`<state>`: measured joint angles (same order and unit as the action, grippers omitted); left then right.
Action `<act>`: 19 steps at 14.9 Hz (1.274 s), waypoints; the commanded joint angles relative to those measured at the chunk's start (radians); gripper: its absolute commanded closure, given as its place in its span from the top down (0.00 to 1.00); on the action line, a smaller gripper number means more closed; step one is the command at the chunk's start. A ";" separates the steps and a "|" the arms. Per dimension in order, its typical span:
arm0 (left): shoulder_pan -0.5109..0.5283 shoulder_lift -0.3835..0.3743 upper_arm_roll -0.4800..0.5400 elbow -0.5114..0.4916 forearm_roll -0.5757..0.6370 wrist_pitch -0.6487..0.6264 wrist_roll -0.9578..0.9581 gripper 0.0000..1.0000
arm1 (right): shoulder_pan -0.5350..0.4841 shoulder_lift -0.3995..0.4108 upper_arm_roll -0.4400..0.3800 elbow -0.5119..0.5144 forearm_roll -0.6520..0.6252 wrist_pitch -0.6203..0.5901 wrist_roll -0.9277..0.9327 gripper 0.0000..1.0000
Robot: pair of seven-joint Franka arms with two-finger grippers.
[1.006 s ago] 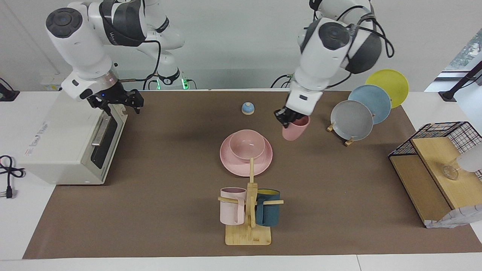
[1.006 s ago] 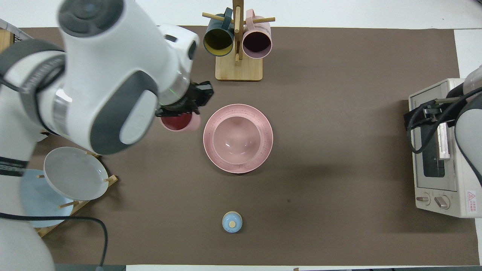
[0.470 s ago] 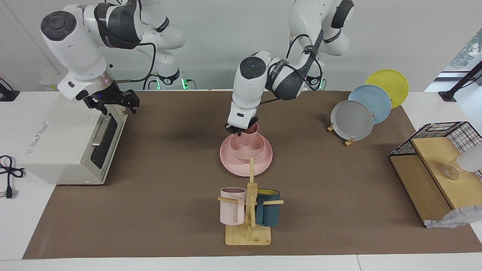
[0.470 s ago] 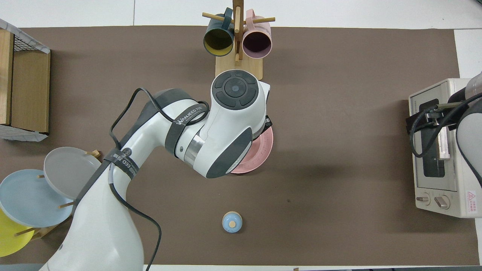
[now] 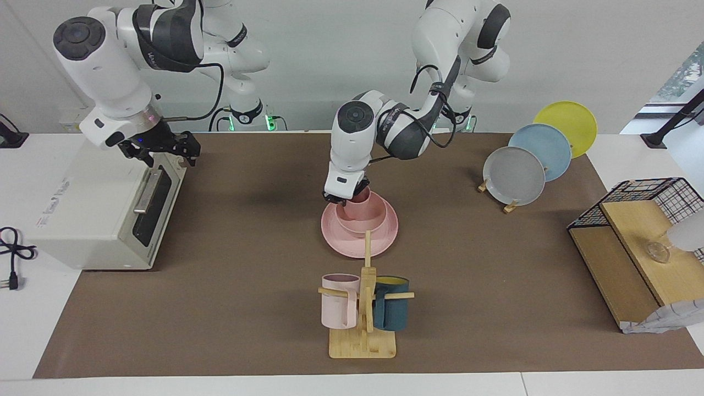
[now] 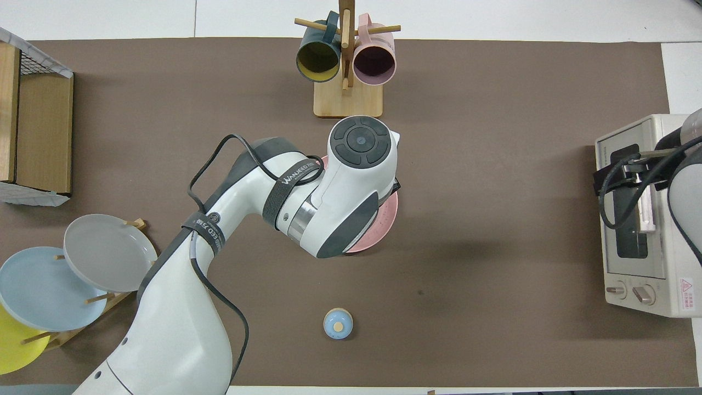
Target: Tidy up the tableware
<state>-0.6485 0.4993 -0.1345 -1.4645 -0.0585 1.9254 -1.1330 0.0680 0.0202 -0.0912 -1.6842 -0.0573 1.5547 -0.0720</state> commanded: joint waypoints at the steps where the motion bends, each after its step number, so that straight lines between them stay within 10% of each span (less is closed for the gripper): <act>1: -0.011 -0.008 0.015 -0.033 0.022 0.035 -0.016 0.00 | -0.030 -0.025 0.022 -0.022 0.011 -0.004 -0.017 1.00; 3: -0.011 -0.008 0.015 -0.034 0.038 0.030 -0.014 0.00 | -0.033 -0.025 0.024 -0.022 0.011 -0.004 -0.018 1.00; 4: -0.011 -0.008 0.015 -0.033 0.045 0.023 -0.014 0.63 | -0.033 -0.025 0.024 -0.022 0.011 -0.005 -0.018 1.00; 5: -0.011 -0.010 0.016 -0.028 0.052 0.015 -0.010 1.00 | -0.036 -0.025 0.027 -0.022 0.011 -0.005 -0.018 1.00; 19: 0.513 -0.453 0.032 0.024 -0.017 -0.454 0.601 1.00 | -0.050 -0.022 0.022 0.044 0.023 -0.007 -0.011 1.00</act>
<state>-0.1929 0.0679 -0.0986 -1.4360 -0.0615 1.5103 -0.6344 0.0259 0.0075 -0.0723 -1.6645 -0.0571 1.5535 -0.0720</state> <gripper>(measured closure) 0.000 0.000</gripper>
